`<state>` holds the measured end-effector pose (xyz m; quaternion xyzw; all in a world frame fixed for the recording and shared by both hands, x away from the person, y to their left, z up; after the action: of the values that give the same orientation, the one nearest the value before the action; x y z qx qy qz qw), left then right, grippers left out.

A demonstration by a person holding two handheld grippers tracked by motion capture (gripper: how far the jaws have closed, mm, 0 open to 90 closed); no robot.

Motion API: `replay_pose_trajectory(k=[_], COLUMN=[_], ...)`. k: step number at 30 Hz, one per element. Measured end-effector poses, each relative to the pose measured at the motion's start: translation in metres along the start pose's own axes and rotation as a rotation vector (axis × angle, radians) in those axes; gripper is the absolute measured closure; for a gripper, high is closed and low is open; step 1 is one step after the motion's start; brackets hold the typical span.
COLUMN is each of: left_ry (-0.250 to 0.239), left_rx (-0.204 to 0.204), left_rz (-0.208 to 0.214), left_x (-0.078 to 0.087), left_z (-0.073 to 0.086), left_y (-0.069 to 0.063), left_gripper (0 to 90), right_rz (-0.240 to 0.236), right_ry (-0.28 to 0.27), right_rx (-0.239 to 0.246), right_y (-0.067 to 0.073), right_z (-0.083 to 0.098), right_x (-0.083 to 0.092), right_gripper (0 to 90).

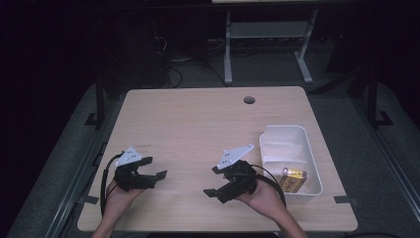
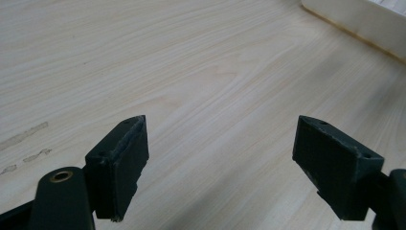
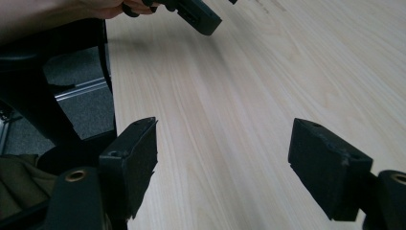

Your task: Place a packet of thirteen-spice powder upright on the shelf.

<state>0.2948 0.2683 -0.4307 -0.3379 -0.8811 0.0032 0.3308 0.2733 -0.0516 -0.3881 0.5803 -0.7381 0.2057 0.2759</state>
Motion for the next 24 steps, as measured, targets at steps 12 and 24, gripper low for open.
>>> replay_pose_trajectory(k=[12,24], left_ry=[0.002,0.006], left_rx=[-0.005,-0.013], left_rz=[0.0,0.001], left_x=[0.0,-0.002], left_z=[0.0,0.0], left_y=[0.0,-0.002], left_gripper=[19.3,19.3], right_rz=[-0.024,-0.017], right_ry=[0.012,0.028], right_rx=[0.009,0.001], right_y=[0.005,0.009], right_z=[0.001,0.011], right_x=[-0.024,-0.04], right_gripper=[24.1,24.1])
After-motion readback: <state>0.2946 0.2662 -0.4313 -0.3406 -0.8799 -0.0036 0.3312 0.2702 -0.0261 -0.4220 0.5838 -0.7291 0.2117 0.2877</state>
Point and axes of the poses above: each handheld gripper's, and its own axes: x roughly backward along the jaws, z roughly out of its underside, y roughly to its left, the point moved 1 cm from there along -x, roughly forward along the jaws, and after that the axes turned 9 degrees about x, right-handed, at the moved point
